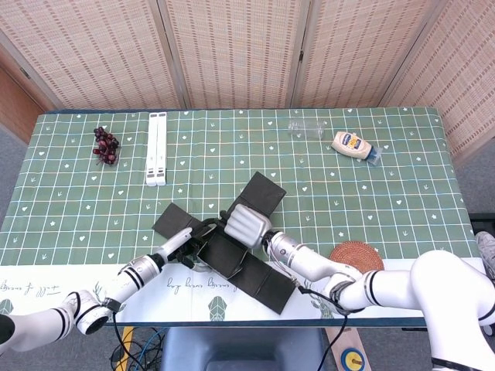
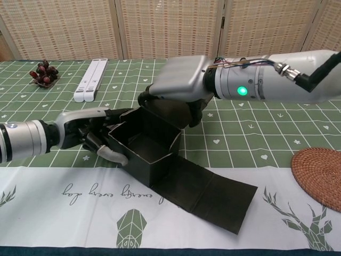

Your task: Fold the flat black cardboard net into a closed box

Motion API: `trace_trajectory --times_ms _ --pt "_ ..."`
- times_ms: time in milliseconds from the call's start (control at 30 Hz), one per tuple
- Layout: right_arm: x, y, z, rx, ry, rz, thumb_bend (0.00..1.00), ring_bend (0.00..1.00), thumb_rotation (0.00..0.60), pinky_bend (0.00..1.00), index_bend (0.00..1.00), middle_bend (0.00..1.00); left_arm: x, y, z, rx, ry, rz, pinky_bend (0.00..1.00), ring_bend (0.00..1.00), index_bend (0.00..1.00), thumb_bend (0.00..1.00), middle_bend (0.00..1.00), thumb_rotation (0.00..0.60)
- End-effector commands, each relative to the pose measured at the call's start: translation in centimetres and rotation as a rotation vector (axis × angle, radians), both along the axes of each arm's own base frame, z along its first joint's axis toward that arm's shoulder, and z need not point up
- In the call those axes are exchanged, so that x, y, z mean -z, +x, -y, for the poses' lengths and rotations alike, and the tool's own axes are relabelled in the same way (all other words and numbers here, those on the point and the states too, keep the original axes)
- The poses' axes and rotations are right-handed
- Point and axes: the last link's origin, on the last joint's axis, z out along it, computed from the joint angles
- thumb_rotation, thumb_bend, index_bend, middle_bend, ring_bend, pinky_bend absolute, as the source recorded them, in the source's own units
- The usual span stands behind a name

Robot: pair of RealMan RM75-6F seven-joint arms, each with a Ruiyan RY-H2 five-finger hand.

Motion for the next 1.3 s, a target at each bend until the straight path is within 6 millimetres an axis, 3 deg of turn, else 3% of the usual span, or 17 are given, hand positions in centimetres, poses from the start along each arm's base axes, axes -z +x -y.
trace_trajectory --times_ms 33,333,667,733,800,933,1300 --pt "0.0 0.1 0.0 -0.010 -0.001 0.007 0.41 0.88 0.600 1.00 0.37 0.45 0.1 0.1 0.1 -0.017 -0.031 0.021 0.99 0.68 0.02 0.14 0.00 0.600" --pt "0.2 0.3 0.0 -0.051 -0.002 0.012 0.41 0.88 0.600 1.00 0.37 0.45 0.5 0.2 0.2 -0.048 -0.088 0.065 0.99 0.69 0.06 0.14 0.01 0.600" --pt "0.3 0.6 0.1 -0.085 -0.007 0.021 0.42 0.88 0.600 1.00 0.37 0.43 1.0 0.1 0.2 -0.075 -0.133 0.100 0.99 0.70 0.13 0.14 0.10 0.600" --pt "0.3 0.6 0.2 -0.089 -0.011 0.017 0.42 0.88 0.600 1.00 0.32 0.37 1.0 0.1 0.2 -0.076 -0.134 0.103 0.99 0.71 0.15 0.14 0.12 0.600" --pt "0.2 0.5 0.2 -0.085 -0.012 0.012 0.42 0.87 0.600 1.00 0.20 0.30 1.1 0.1 0.1 -0.078 -0.136 0.105 0.99 0.71 0.16 0.14 0.14 0.600" --pt "0.3 0.6 0.1 -0.065 0.000 0.017 0.33 0.84 0.600 1.00 0.01 0.19 1.1 0.0 0.0 -0.083 -0.135 0.108 0.99 0.71 0.17 0.14 0.14 0.600" --pt "0.3 0.9 -0.2 -0.012 0.036 0.043 0.15 0.78 0.600 1.00 0.00 0.04 1.1 0.0 -0.1 -0.097 -0.139 0.116 0.99 0.71 0.17 0.14 0.15 0.600"
